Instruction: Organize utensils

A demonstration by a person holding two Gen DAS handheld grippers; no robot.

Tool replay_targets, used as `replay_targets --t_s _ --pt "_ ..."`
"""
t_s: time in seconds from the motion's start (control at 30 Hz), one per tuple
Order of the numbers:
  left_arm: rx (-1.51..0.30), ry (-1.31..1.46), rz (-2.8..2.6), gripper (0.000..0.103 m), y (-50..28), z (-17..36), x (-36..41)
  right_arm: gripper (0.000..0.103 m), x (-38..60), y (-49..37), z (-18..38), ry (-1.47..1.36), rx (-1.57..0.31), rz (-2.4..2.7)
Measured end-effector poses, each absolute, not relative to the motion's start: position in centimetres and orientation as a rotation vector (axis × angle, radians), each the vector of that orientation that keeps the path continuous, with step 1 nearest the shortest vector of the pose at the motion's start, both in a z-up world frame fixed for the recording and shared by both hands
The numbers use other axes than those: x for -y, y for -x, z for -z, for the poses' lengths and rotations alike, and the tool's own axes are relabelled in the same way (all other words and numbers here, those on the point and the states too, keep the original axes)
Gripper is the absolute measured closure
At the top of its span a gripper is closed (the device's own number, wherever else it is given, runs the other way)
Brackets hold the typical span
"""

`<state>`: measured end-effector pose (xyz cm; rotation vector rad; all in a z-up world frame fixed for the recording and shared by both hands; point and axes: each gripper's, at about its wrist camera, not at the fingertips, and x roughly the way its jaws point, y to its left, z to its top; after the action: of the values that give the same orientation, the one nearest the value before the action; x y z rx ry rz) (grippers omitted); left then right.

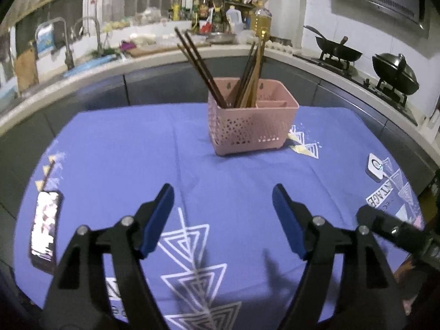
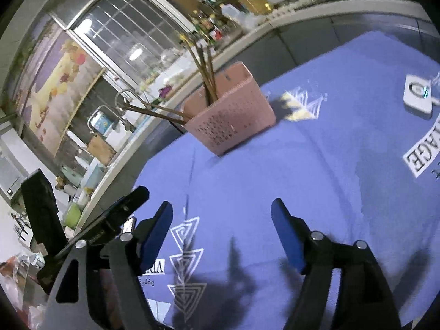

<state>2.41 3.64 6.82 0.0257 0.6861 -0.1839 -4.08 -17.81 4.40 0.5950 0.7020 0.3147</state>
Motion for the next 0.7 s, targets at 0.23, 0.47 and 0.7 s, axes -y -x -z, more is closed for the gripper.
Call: replay_targets --t_s 0.23,0.47,0.7 --pt "-0.644 -0.04 0.127 0.023 -1.4 -7.9 -4.3 0.022 16.8 4.7 -6.3 -0.539 -0.637 -0.321" --pt "-0.667 -0.048 0.115 0.006 -1.5 -7.9 -4.8 0.02 16.7 4.6 -6.6 -0.521 -0.629 -0.317" --pt "-0.655 -0.044 0.116 0.006 -1.1 -8.0 -5.0 0.02 16.8 4.3 -6.4 -0.505 -0.643 -0.302"
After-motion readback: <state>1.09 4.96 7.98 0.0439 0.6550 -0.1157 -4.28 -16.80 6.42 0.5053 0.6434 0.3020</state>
